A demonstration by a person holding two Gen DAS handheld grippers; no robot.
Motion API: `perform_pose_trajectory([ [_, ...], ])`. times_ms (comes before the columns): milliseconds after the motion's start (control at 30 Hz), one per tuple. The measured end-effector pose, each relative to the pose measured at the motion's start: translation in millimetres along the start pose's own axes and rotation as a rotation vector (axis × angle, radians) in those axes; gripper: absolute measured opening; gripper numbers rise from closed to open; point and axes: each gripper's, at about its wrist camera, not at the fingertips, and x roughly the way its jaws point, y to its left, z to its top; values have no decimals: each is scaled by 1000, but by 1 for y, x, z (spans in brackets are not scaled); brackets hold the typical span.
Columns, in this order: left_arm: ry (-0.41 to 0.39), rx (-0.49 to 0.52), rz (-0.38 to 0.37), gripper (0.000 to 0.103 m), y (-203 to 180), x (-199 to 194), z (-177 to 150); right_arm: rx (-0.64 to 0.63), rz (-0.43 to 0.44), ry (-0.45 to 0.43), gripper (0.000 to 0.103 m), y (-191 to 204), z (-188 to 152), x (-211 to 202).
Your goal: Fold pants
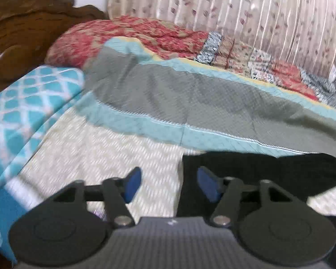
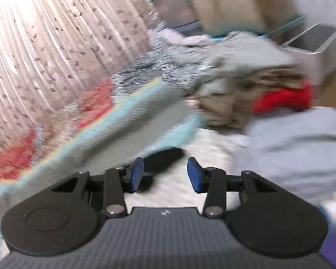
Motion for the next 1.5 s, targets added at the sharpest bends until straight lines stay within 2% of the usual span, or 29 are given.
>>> perform_pose_trajectory([
  [33,21,5,-5,64,-10,35,17,16,35,35,47,4,5,23],
  [67,34,3,-8,67,-3,45,5,46,53,78,47,3,20,52],
  [133,85,-6,-5,80,5,97,1,97,1,127,48,-3,26,105],
  [200,131,-27,4,80,0,142,1,138,-52,174,49,-21,38,151],
  [233,140,-44,-4,80,18,130,-20,160,-75,200,49,-27,40,176],
  [300,169,-73,-16,83,11,145,-26,227,-132,230,49,-46,41,207],
  [367,190,-66,-21,86,0,145,-38,283,-143,246,49,-62,19,215],
  [400,196,-40,-13,83,-8,152,-40,299,-155,264,52,-71,22,228],
  [500,216,50,10,44,-24,167,-52,323,-205,325,55,-68,8,247],
  [533,209,75,20,40,-26,168,-55,309,-217,335,52,-52,-6,247],
  [567,192,95,23,37,-26,169,-55,281,-231,327,29,-46,-10,246],
  [600,175,97,22,33,-25,164,-53,252,-240,303,14,-45,-6,244],
  [667,120,45,12,29,-13,144,-45,241,-212,218,13,-42,-7,222],
  [767,18,-90,-32,27,21,97,-30,179,-170,113,13,-31,11,193],
  [867,-61,-207,-109,27,60,43,-24,171,-88,34,13,-24,28,151],
  [967,-121,-294,-176,27,96,-9,-32,164,17,-43,13,-28,35,103],
  [1033,-151,-342,-211,27,119,-42,-50,175,65,-76,13,-34,29,74],
  [1167,-157,-379,-262,27,152,-94,-106,217,51,-107,13,-55,-29,-1],
  [1333,-66,-373,-252,27,167,-130,-188,291,-42,-90,13,-111,-120,-79],
  [1433,14,-361,-240,31,172,-132,-231,391,-102,-41,13,-144,-179,-97],
  [1500,94,-336,-188,37,174,-124,-254,464,-193,15,16,-164,-207,-95],
])
